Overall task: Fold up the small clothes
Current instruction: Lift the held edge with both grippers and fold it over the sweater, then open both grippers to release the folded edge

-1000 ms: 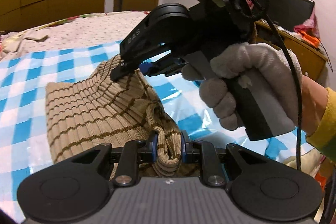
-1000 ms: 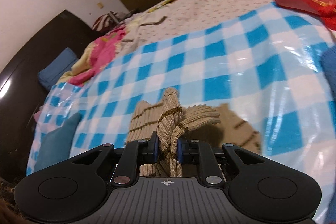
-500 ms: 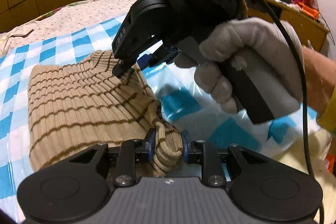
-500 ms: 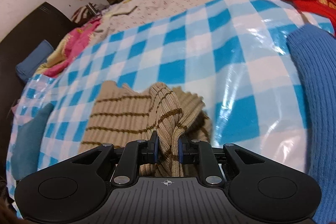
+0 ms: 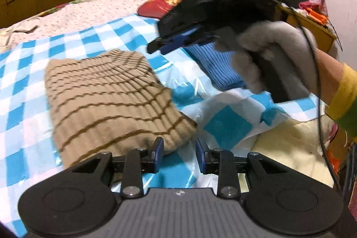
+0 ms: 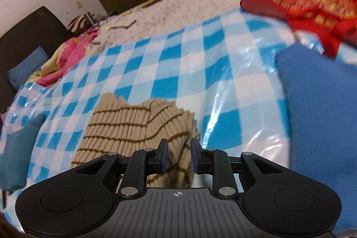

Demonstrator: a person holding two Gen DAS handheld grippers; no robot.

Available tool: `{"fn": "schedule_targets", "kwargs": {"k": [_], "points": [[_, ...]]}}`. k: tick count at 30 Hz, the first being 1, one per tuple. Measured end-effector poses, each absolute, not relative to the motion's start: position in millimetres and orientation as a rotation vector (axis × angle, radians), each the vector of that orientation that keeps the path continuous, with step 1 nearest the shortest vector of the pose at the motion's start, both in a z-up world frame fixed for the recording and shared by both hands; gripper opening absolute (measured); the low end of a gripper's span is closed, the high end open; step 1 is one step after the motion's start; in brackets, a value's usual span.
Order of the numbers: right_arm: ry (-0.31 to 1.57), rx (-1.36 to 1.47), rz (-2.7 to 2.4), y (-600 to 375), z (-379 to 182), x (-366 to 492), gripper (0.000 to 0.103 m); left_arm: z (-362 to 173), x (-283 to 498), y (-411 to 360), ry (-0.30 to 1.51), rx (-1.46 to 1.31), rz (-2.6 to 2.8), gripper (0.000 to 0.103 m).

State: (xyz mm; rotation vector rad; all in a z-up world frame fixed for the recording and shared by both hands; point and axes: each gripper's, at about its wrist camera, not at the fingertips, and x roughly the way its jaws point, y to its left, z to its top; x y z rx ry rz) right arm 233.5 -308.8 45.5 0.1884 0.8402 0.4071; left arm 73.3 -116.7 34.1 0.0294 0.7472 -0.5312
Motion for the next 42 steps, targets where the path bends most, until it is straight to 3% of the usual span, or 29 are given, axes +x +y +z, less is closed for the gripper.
{"fn": "schedule_targets", "kwargs": {"k": [5,14,20,30,35,42], "points": [[0.796,0.206,0.502,-311.1,61.4,196.5,0.023,39.8,76.0,-92.0,0.708,-0.019,-0.456,0.041],[0.888,0.144,0.533,-302.2,34.6,153.1,0.023,16.3,96.8,-67.8,0.767,-0.084,-0.317,0.041],[0.969,0.121,0.425,-312.0,12.5,157.1,0.024,2.3,88.5,-62.4,0.809,-0.049,-0.319,0.041],[0.854,0.019,0.422,-302.4,49.4,141.9,0.024,40.0,72.5,-40.1,0.703,-0.112,-0.322,0.041],[0.795,0.052,0.468,-282.4,65.2,156.3,0.024,49.7,95.0,-37.8,0.649,-0.157,-0.302,0.042],[0.823,0.085,0.446,-253.0,36.6,194.1,0.024,22.4,131.4,-49.7,0.701,-0.180,-0.294,0.042]]}}
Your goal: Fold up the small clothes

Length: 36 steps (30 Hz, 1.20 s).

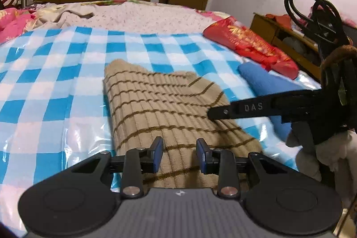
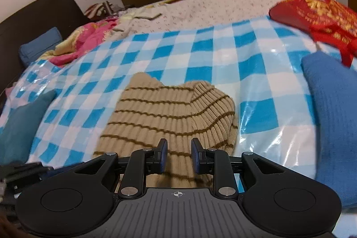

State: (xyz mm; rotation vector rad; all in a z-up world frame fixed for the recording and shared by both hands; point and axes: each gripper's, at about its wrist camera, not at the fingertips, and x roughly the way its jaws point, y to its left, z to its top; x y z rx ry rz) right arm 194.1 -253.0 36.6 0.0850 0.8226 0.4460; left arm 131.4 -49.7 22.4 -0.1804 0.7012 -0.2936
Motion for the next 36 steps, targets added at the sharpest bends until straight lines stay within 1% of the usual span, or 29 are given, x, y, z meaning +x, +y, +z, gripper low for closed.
{"fn": "schedule_targets", "kwargs": {"k": [6,12,16,18,20,22,23,24,27,32,36], "points": [[0.875,0.107,0.386,-263.2,9.0,200.8,0.019,7.3,138.5,-46.6,0.738,-0.169,-0.299,0.042],[0.856,0.117,0.373,-264.4,-2.1,196.9,0.018,0.6,134.8,-40.7,0.729,-0.176,-0.312,0.043],[0.860,0.118,0.356,-264.7,4.2,192.3,0.019,9.4,129.0,-40.5,0.708,-0.171,-0.290,0.043],[0.851,0.128,0.350,-266.9,13.3,186.4,0.023,11.7,124.3,-36.8,0.696,-0.191,-0.290,0.043],[0.835,0.131,0.340,-270.5,21.8,176.3,0.024,11.7,120.1,-31.7,0.691,-0.221,-0.294,0.043],[0.828,0.135,0.332,-275.2,25.2,166.7,0.031,10.1,117.8,-27.7,0.687,-0.245,-0.299,0.043],[0.834,0.139,0.329,-277.3,25.2,163.5,0.039,8.8,117.3,-26.1,0.687,-0.256,-0.299,0.043],[0.844,0.138,0.326,-278.7,23.7,161.0,0.042,8.1,117.2,-25.4,0.687,-0.266,-0.300,0.043],[0.878,0.138,0.298,-280.5,13.4,157.0,0.042,5.1,116.0,-21.4,0.685,-0.292,-0.303,0.044],[0.949,0.258,0.318,-283.0,-3.1,164.4,0.042,7.2,113.6,-10.0,0.674,-0.345,-0.295,0.044],[0.950,0.305,0.310,-286.0,-3.5,166.9,0.044,11.0,120.2,-3.1,0.661,-0.367,-0.279,0.046]]}}
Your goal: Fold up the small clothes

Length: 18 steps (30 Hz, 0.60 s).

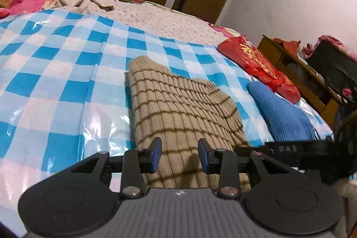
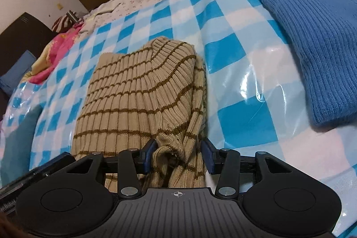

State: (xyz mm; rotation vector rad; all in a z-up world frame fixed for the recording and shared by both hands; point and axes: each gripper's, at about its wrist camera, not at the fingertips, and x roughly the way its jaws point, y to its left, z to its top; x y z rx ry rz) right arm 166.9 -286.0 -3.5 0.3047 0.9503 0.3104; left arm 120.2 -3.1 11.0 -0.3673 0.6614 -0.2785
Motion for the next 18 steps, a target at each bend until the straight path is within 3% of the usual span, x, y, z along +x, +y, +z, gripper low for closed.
{"fn": "schedule_targets", "kwargs": {"k": [5,10,18], "points": [[0.910,0.303,0.302,-289.2,7.4,163.0,0.044,12.1,134.9,-8.5,0.665,-0.348,-0.276,0.047],[0.909,0.296,0.322,-286.5,9.8,168.4,0.054,9.5,142.5,-11.7,0.678,-0.333,-0.267,0.048],[0.956,0.382,0.324,-291.2,-17.5,185.9,0.058,1.1,156.1,-20.1,0.730,-0.285,-0.254,0.057]]}}
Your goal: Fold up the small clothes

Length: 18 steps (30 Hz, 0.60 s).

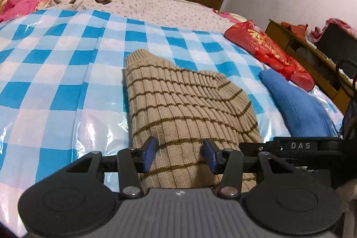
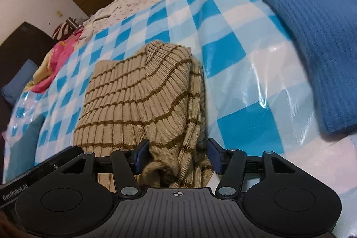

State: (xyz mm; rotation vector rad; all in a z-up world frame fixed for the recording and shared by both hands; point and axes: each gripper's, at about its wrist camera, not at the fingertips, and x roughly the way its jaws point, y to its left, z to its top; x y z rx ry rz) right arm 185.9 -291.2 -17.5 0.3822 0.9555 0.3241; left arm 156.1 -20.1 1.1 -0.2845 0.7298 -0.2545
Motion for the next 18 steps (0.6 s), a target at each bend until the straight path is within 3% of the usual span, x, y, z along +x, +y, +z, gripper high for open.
{"fn": "schedule_targets", "kwargs": {"k": [6,12,18], "points": [[0.967,0.411,0.350,-294.0,-21.6,188.1,0.058,-4.5,151.9,-14.8,0.739,-0.298,-0.268,0.058],[0.985,0.427,0.373,-290.9,-23.9,187.2,0.046,-4.2,143.7,-10.9,0.749,-0.261,-0.271,0.058],[1.004,0.430,0.405,-276.2,-23.9,180.0,0.044,-5.1,129.4,10.2,0.762,-0.265,-0.225,0.060]]}}
